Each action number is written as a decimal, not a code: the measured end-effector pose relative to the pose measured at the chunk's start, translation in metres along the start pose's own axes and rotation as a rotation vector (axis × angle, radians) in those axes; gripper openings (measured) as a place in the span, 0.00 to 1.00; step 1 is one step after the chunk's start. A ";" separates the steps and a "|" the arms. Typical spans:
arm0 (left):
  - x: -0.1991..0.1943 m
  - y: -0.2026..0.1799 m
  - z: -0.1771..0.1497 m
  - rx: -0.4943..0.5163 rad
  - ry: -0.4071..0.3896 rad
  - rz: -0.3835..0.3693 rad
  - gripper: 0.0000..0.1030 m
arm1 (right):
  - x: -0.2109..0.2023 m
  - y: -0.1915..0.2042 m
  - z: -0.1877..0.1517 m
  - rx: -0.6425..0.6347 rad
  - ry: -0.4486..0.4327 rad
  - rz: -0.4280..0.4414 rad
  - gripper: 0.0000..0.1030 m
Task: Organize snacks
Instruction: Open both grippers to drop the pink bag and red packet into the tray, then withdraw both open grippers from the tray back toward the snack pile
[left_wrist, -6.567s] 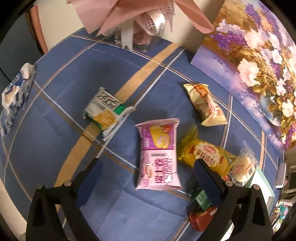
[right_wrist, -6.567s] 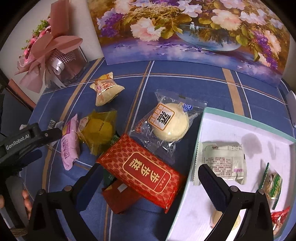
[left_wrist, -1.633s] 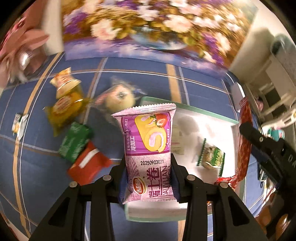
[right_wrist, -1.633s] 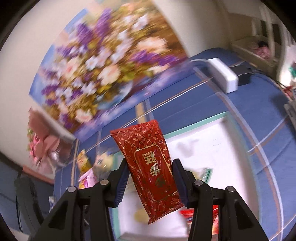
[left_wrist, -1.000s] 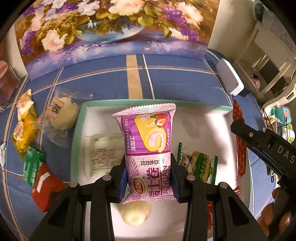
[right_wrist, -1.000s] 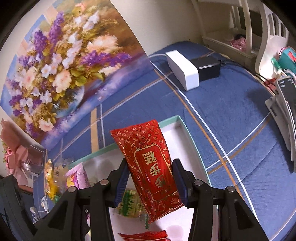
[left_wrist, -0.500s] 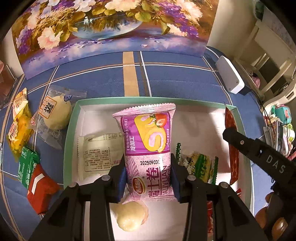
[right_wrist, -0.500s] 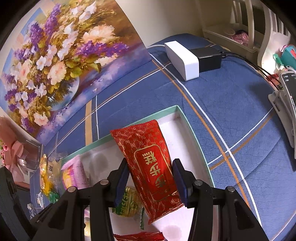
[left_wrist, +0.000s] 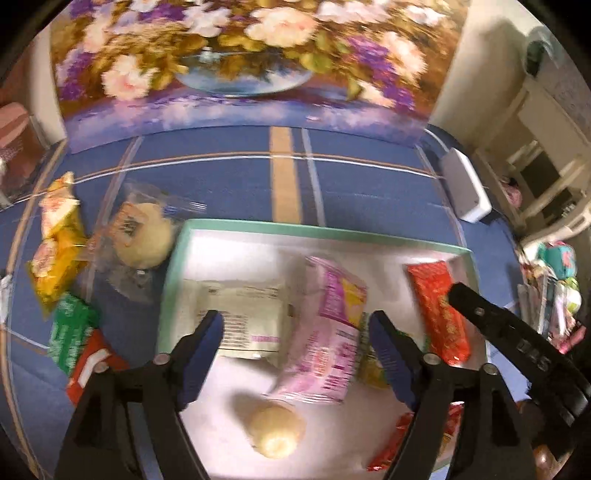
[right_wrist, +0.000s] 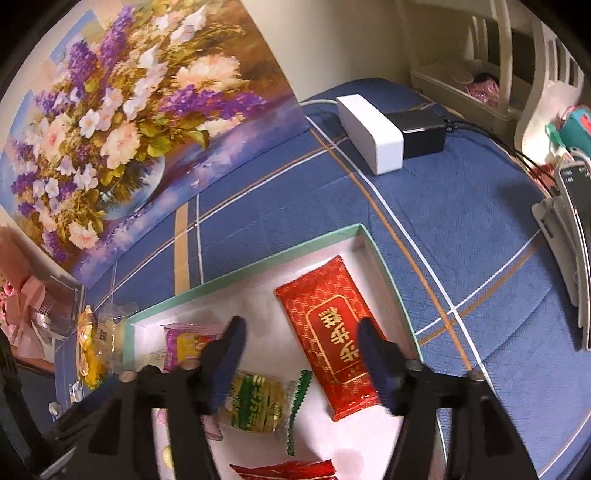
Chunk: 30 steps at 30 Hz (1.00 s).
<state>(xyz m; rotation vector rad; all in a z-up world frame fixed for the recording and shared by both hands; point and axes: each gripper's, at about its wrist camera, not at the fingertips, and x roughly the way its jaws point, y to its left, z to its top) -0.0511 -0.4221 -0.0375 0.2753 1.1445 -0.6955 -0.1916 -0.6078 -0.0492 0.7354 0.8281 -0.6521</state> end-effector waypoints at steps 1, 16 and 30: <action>-0.002 0.003 0.001 -0.006 -0.009 0.017 0.89 | -0.001 0.004 0.000 -0.015 -0.002 0.000 0.70; -0.031 0.080 0.009 -0.153 -0.065 0.150 0.94 | -0.012 0.066 -0.025 -0.131 0.012 -0.007 0.82; -0.073 0.135 -0.015 -0.210 -0.188 0.208 0.94 | -0.035 0.104 -0.060 -0.197 -0.042 0.014 1.00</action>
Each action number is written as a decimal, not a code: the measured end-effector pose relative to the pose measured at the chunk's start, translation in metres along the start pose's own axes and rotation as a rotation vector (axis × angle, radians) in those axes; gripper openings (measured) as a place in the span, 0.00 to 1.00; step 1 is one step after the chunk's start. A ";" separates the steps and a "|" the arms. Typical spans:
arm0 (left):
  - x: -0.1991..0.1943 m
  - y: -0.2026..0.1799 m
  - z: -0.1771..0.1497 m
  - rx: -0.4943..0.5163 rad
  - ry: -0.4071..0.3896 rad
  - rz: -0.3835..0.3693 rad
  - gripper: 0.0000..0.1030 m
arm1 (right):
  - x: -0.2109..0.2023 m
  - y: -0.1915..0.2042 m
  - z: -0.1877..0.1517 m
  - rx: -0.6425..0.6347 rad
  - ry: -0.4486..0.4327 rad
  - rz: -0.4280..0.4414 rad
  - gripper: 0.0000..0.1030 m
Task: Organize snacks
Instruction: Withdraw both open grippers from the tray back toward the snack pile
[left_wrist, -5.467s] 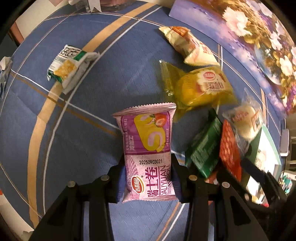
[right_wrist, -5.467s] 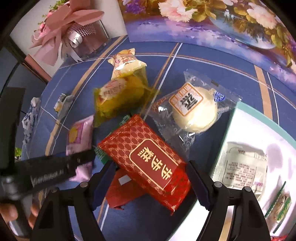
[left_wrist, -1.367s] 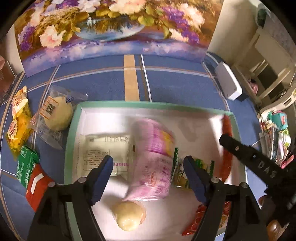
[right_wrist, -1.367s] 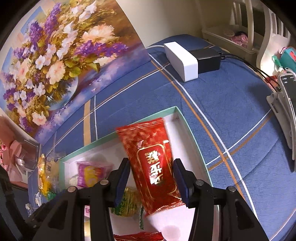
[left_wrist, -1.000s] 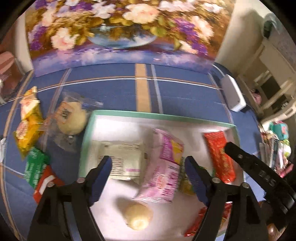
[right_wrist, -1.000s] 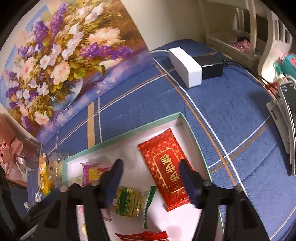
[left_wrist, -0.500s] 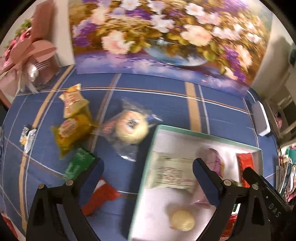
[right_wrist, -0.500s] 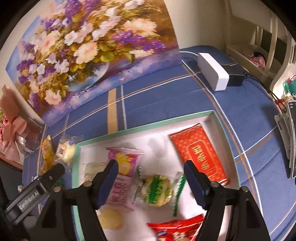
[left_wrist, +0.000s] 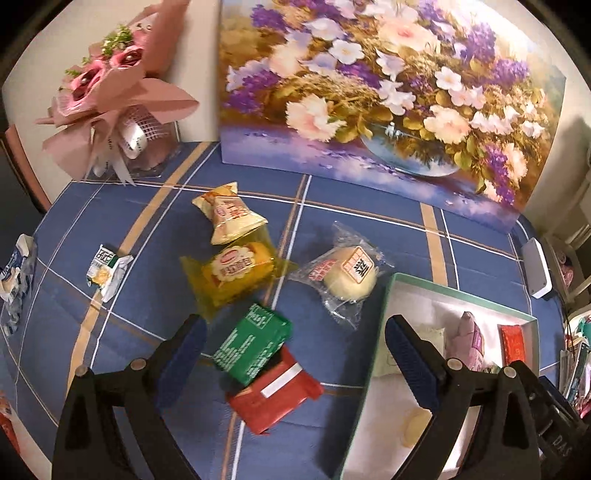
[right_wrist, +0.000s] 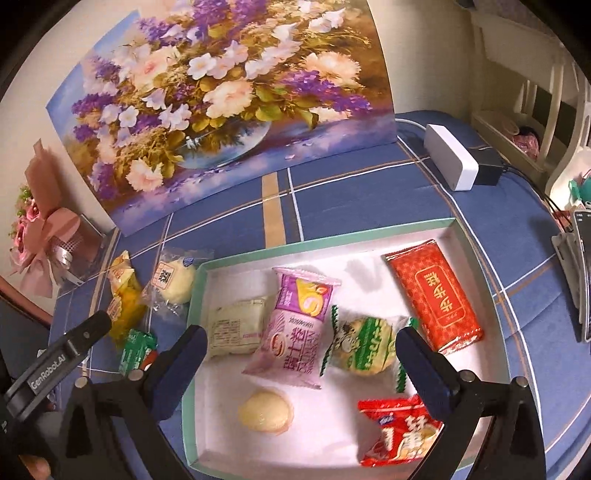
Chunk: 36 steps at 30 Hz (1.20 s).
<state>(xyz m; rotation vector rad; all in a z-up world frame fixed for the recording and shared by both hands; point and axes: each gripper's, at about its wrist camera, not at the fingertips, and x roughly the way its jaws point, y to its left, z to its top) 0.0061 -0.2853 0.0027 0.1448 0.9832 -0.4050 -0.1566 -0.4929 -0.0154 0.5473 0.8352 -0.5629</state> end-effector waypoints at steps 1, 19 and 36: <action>-0.002 0.004 -0.002 -0.002 -0.011 -0.004 0.94 | -0.001 0.002 -0.001 -0.002 -0.006 0.004 1.00; -0.035 0.033 -0.013 -0.010 -0.075 -0.115 0.95 | -0.023 0.034 -0.029 0.022 -0.072 0.078 1.00; -0.040 0.088 -0.018 -0.088 -0.050 -0.074 0.95 | -0.020 0.085 -0.044 0.026 -0.020 0.218 1.00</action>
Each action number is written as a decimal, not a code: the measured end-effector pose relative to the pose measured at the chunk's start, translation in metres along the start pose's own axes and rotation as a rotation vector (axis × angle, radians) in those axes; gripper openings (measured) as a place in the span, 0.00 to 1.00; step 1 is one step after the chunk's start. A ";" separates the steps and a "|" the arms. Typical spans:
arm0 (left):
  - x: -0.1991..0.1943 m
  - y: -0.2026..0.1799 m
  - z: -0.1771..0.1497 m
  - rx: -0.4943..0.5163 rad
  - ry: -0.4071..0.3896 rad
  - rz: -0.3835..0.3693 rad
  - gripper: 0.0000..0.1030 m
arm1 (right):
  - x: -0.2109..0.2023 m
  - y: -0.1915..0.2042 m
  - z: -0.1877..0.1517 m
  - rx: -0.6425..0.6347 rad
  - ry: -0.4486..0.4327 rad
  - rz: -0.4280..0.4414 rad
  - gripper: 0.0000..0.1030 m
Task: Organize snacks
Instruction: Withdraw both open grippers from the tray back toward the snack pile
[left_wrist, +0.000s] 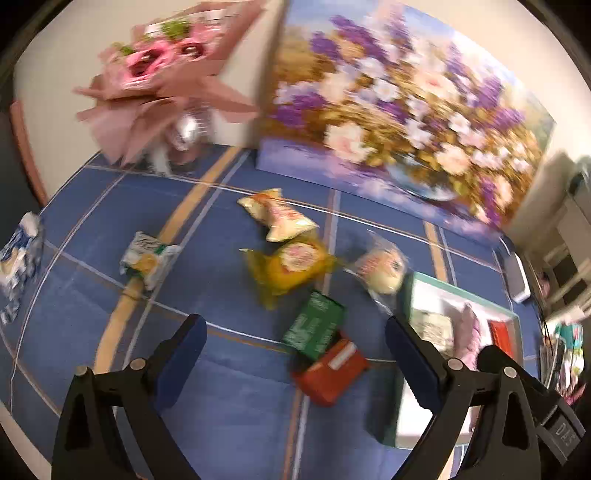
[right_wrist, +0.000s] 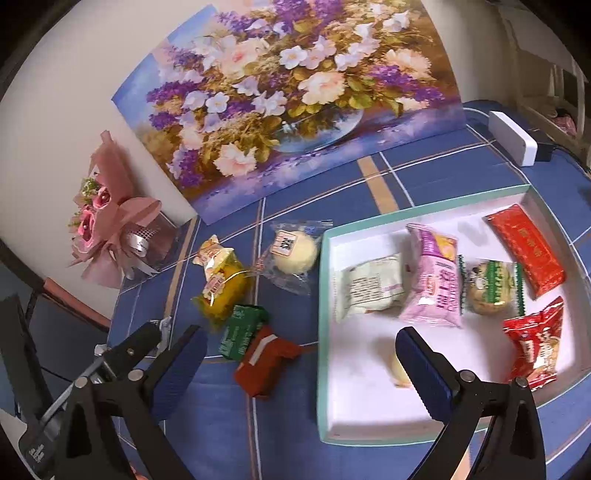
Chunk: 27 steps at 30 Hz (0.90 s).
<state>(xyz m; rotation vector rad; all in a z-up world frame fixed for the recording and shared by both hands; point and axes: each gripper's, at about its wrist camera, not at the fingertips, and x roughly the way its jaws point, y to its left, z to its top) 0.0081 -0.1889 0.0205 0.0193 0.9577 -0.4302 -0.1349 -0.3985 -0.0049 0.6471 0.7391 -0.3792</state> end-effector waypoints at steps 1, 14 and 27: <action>-0.001 0.005 0.001 -0.007 -0.002 0.015 0.95 | 0.002 0.005 -0.001 -0.013 0.003 -0.006 1.00; 0.015 0.028 0.004 -0.017 0.069 0.204 0.95 | 0.035 0.042 -0.011 -0.139 0.090 -0.045 1.00; 0.045 0.041 -0.001 -0.102 0.184 0.217 0.95 | 0.061 0.048 -0.014 -0.189 0.152 -0.066 1.00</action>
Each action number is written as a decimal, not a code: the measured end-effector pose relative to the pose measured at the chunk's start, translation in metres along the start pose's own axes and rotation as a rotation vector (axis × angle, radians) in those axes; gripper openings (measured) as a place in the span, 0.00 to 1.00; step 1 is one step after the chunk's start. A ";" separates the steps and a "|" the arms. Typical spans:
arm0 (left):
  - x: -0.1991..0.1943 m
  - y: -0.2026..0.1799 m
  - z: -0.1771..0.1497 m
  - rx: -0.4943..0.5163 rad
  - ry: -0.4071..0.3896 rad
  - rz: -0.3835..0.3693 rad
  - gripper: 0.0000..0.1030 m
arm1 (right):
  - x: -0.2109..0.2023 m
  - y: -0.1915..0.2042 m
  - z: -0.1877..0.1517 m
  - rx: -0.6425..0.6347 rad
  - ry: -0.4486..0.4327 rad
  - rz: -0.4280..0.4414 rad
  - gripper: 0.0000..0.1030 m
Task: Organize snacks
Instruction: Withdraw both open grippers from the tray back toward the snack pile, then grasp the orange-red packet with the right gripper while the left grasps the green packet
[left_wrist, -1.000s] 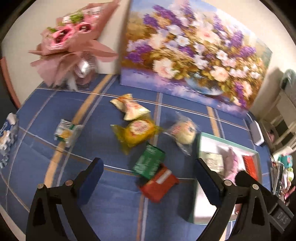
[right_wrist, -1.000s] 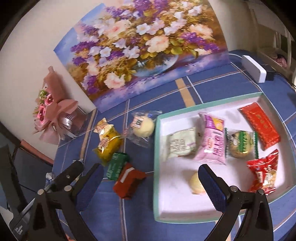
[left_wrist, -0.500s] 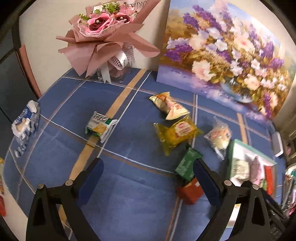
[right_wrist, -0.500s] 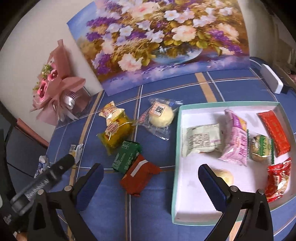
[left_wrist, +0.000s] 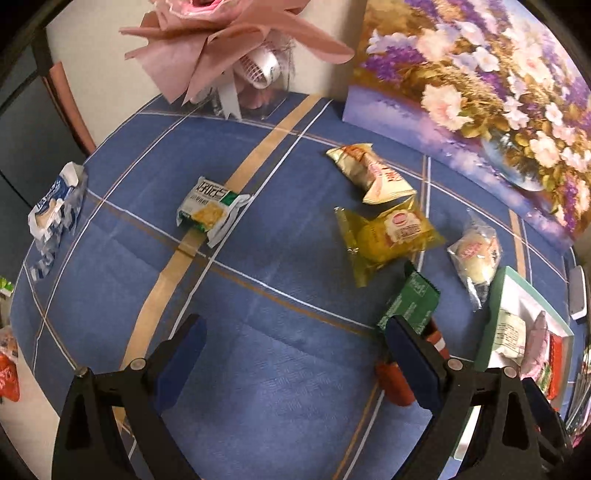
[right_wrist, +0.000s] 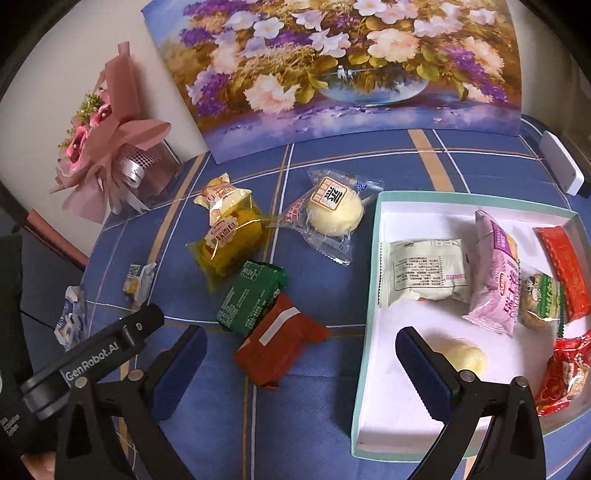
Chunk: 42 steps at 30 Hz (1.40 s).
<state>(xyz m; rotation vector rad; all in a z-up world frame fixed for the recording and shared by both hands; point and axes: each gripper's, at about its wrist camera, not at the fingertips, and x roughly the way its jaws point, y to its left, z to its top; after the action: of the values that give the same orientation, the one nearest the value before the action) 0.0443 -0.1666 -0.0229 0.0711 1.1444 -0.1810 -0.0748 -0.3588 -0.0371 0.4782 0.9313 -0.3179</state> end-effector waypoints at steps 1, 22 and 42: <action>0.003 0.000 0.000 -0.009 0.003 -0.002 0.95 | 0.001 0.000 0.000 0.000 0.003 0.000 1.00; 0.038 0.017 0.003 -0.045 0.144 0.034 0.95 | 0.028 0.022 0.004 -0.132 0.029 0.039 1.00; 0.072 0.021 -0.013 -0.088 0.300 0.025 0.95 | 0.068 0.035 -0.016 -0.268 0.142 0.013 1.00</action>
<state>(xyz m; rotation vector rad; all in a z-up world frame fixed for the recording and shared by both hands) 0.0658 -0.1514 -0.0945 0.0351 1.4487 -0.0992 -0.0314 -0.3247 -0.0923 0.2623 1.0911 -0.1454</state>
